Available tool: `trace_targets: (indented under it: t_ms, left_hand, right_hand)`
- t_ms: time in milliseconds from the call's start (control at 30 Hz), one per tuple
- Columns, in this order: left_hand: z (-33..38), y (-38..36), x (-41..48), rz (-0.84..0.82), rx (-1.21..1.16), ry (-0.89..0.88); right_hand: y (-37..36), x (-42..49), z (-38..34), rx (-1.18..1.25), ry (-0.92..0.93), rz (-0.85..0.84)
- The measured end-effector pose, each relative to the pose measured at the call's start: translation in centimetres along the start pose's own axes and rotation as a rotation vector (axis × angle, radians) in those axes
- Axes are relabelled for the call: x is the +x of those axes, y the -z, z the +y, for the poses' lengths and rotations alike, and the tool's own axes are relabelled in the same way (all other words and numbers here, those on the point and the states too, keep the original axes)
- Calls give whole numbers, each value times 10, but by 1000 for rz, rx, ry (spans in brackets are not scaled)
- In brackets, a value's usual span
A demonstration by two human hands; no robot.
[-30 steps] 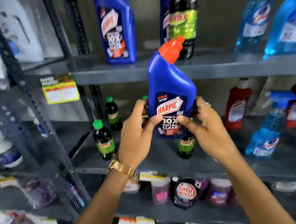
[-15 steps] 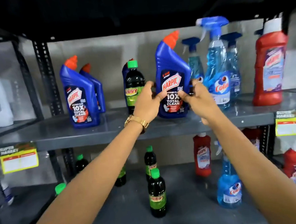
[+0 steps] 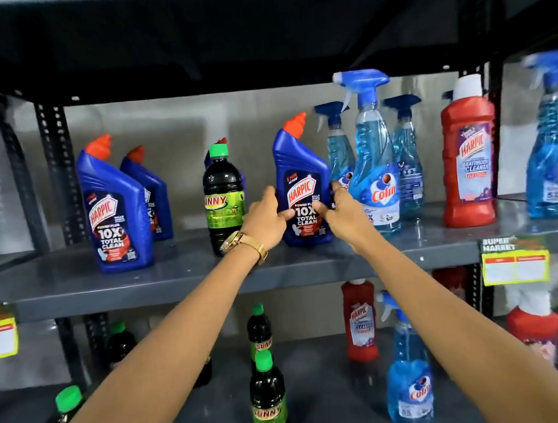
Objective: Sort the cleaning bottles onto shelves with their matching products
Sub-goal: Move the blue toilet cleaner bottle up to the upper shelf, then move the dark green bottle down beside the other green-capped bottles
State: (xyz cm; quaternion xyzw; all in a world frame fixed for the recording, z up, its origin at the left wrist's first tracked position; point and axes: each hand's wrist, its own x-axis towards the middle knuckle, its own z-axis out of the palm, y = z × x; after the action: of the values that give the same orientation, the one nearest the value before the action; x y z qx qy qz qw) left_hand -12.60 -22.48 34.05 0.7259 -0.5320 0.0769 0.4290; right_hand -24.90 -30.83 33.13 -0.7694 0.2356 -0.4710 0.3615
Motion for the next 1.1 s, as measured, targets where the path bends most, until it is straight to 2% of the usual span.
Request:
trace_targets:
  t_ms: [100,233,300,333,433,500,567,667,900,1100]
  left_hand:
    - [3,12,-15,86,105,-80]
    - [-4,33,-31,438,219,-242]
    - [-14,44,-30,594,297,-260]
    - [-21,49,-28,625,325,-234]
    - [-39,58,-21,526,255,-69]
    - [-43,59,-18,336,18,73]
    - [-45,60,-16,163,-241,165]
    - [-49,66,-18,113,-363,177]
    - [-54,79,-31,131,-414,162]
    - [-54,111,-73,167,-415,46]
  right_hand:
    - [-5,-15,-5,-148,81,78]
    - [-20,-50,-24,-374,257,277]
    - [-33,-60,-34,-393,378,295]
    - [-42,-59,-38,-346,410,250]
    - [-67,-44,-48,-184,296,17]
    - [-78,-33,-52,-123,146,-115]
    - [-87,-25,-54,-45,9,-197]
    - [-99,-19,-51,60,-88,-256]
    - [-105,-24,-50,123,-29,-235]
    - [-109,-64,-69,143,157,-212]
